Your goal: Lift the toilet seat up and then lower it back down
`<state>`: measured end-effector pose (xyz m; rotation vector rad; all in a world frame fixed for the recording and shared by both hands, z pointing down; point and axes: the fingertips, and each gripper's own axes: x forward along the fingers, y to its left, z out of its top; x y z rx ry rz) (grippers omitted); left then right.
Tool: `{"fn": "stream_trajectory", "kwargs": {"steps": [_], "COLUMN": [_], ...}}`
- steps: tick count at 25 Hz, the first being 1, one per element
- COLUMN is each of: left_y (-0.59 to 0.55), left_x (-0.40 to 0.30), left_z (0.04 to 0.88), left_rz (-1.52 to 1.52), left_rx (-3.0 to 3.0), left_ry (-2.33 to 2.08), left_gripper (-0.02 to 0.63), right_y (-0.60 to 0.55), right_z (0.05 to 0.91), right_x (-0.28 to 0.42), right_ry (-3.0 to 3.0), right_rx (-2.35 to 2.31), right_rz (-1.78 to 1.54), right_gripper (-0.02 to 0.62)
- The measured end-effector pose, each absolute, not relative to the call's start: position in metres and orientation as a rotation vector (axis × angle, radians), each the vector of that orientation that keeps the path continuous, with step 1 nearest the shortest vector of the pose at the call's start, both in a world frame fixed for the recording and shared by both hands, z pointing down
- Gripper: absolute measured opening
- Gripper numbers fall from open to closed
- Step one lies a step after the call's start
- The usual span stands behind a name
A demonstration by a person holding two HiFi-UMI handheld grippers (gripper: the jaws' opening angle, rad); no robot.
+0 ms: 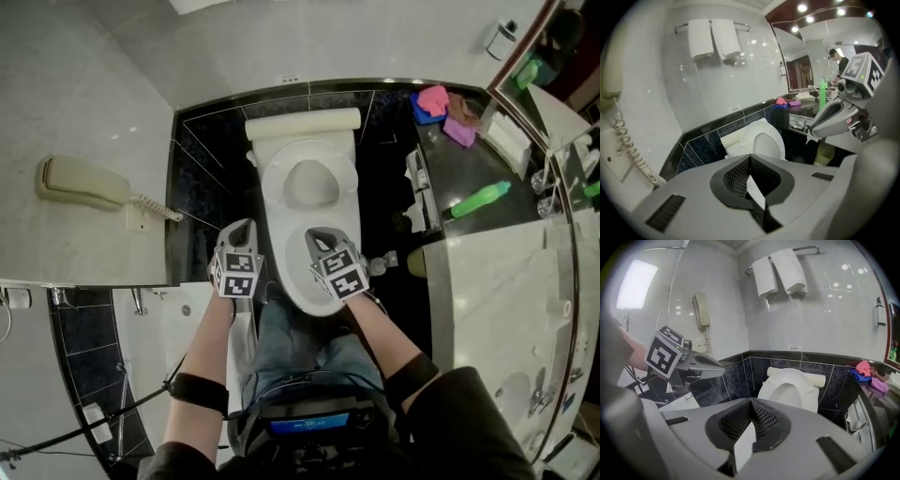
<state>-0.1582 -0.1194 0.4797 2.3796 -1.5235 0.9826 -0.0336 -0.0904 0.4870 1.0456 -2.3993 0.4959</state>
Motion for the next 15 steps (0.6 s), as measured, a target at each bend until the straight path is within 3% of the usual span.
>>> {"fn": "stream_trajectory", "kwargs": {"steps": [15], "left_y": [-0.002], "left_x": [-0.118], "left_z": [0.436], "left_rz": [0.790], "left_rx": [2.289], "left_ry": [-1.567], "left_gripper": [0.008], "right_y": [0.005], "right_z": [0.475], "right_x": [0.106], "right_ry": [-2.264], "right_rx": [1.202], "right_rz": [0.571], "right_gripper": [0.008]}}
